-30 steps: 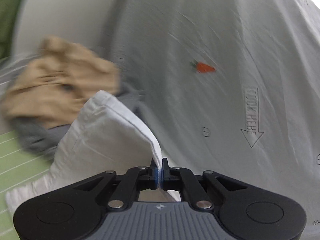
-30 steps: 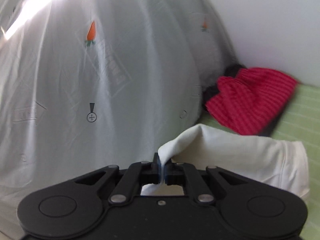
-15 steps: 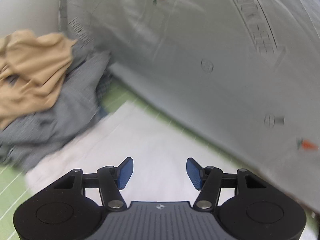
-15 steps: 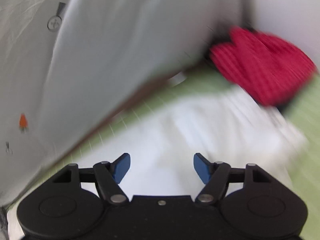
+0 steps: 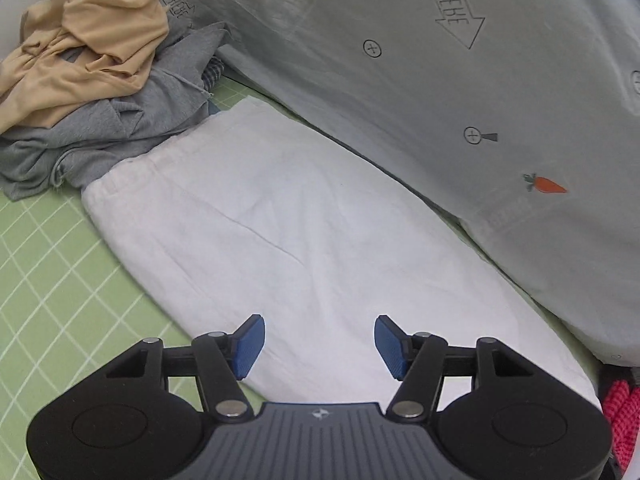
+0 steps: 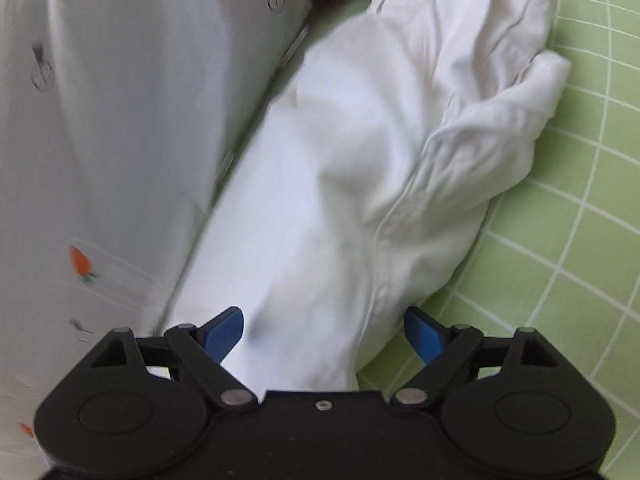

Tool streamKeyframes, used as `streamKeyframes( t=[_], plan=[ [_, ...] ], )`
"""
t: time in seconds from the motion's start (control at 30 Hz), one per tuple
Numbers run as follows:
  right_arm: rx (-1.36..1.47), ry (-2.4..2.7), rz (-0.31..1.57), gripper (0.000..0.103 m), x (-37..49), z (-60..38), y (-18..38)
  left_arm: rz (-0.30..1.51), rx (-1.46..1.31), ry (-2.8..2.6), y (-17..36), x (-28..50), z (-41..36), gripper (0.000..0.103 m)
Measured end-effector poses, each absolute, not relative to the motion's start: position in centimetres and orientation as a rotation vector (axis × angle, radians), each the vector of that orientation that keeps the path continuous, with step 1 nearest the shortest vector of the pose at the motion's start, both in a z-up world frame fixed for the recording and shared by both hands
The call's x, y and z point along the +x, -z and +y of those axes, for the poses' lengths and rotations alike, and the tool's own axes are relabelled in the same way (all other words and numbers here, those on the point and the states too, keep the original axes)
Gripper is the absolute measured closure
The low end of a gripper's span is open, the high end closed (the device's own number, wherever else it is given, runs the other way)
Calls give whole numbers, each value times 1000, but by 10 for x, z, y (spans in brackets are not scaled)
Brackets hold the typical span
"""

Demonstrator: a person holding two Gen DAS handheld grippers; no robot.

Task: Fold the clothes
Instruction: 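Release the shirt and move both grippers back over the folded shirt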

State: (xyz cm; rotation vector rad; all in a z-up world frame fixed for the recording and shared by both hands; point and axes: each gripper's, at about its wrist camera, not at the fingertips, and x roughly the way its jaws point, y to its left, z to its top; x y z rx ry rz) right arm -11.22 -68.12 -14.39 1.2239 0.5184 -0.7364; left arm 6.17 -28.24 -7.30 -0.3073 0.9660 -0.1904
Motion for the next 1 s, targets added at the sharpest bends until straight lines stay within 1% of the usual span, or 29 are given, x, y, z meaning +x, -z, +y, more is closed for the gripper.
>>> streamKeyframes(
  t=[0.03, 0.07, 0.1, 0.2, 0.37, 0.43, 0.47, 0.5, 0.53, 0.57, 0.6, 0.7, 0.8, 1.0],
  plan=[
    [1203, 732, 521, 34, -110, -679, 146, 962, -313, 192, 70, 55, -280, 41],
    [1177, 726, 529, 69, -110, -677, 146, 959, -318, 188, 67, 49, -276, 41],
    [1148, 719, 543, 90, -112, -676, 146, 956, -322, 181, 65, 43, -272, 41],
    [1089, 716, 551, 94, -128, -675, 139, 932, -328, 148, 57, 28, -256, 41],
    [980, 817, 545, 94, -181, -676, 119, 888, -366, 57, 49, 0, -216, 41],
    [967, 860, 570, 93, -201, -680, 119, 900, -368, 22, 53, -7, -201, 41],
    [980, 870, 577, 91, -209, -681, 120, 911, -379, 6, 56, -9, -192, 41],
    [992, 879, 583, 81, -215, -679, 120, 924, -393, -4, 60, -11, -185, 41],
    [990, 890, 591, 74, -220, -676, 117, 937, -407, -12, 64, -12, -177, 41],
    [978, 904, 599, 59, -223, -672, 113, 950, -417, -18, 68, -13, -170, 41],
    [967, 904, 604, 46, -225, -666, 109, 963, -421, -21, 71, -12, -164, 41],
    [995, 842, 590, 33, -220, -643, 106, 994, -416, -10, 79, -4, -151, 41],
    [1030, 781, 582, 24, -209, -609, 106, 1018, -383, 21, 86, 11, -143, 41],
    [1070, 750, 615, 21, -163, -560, 121, 1080, -324, 93, 110, 66, -132, 40]
  ],
)
